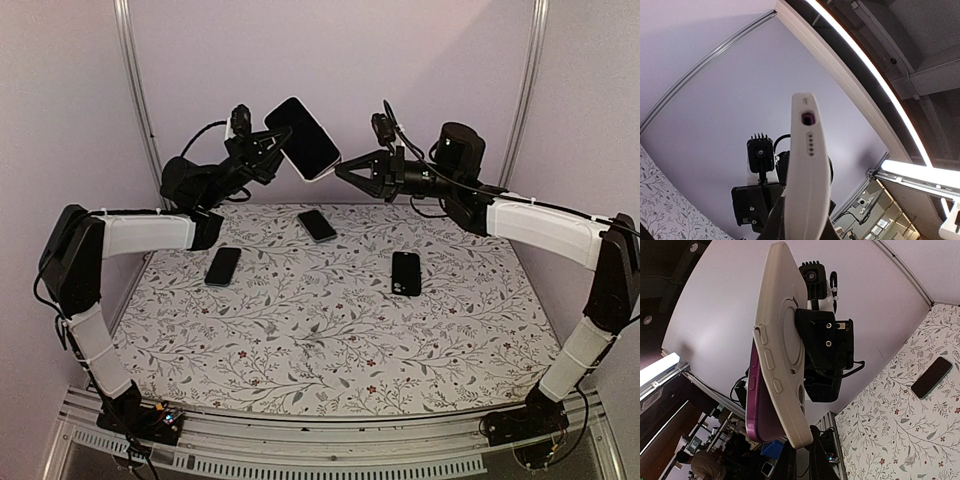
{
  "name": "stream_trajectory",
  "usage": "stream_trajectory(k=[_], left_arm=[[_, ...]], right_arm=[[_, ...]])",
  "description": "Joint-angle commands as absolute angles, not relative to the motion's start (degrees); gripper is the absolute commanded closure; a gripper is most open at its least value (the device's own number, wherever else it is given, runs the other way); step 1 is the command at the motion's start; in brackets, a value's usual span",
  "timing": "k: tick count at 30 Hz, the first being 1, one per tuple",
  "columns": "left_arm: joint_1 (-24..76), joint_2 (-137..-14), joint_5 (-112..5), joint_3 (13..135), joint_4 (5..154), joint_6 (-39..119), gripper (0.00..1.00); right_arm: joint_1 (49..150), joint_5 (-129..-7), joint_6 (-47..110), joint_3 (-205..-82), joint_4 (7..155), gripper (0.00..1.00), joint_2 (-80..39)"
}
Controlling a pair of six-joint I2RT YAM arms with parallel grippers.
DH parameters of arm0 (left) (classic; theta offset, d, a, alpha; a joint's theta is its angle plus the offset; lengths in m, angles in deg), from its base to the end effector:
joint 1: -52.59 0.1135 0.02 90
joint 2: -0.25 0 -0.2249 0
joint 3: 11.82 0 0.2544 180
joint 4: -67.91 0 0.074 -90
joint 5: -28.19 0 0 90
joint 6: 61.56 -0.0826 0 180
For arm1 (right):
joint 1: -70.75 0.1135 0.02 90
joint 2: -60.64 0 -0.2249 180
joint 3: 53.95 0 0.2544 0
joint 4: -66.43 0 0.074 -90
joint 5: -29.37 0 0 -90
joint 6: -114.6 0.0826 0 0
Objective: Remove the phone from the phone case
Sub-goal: Remove the bottom right corner of the phone case from the phone.
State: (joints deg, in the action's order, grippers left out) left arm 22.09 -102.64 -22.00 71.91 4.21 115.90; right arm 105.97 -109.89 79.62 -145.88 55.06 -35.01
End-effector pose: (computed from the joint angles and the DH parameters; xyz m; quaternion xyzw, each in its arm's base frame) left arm 0.3251 -0.2529 0.3456 0.1028 0.4691 -0.8110 0.3342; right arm 0.3093 0.2949 0.3378 -0.2061 0.6435 0.6784 0.2884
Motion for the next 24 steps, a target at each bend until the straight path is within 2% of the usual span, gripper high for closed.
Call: stream_trajectory(k=[1, 14, 24], left_arm=[[14.4, -101.6, -2.0, 74.1, -3.5, 122.8, 1.00], [14.4, -102.0, -1.2, 71.4, 7.4, 117.4, 1.00], [14.4, -101.8, -0.5, 72.2, 17.2, 112.4, 1.00]], right_arm=[[103.5, -93.9, 78.3, -146.4, 58.4, 0.97, -39.3], [103.5, -98.3, 75.3, -147.4, 52.5, 0.82, -37.5], [104.4, -103.6, 76.3, -149.9, 51.7, 0.80, -41.1]])
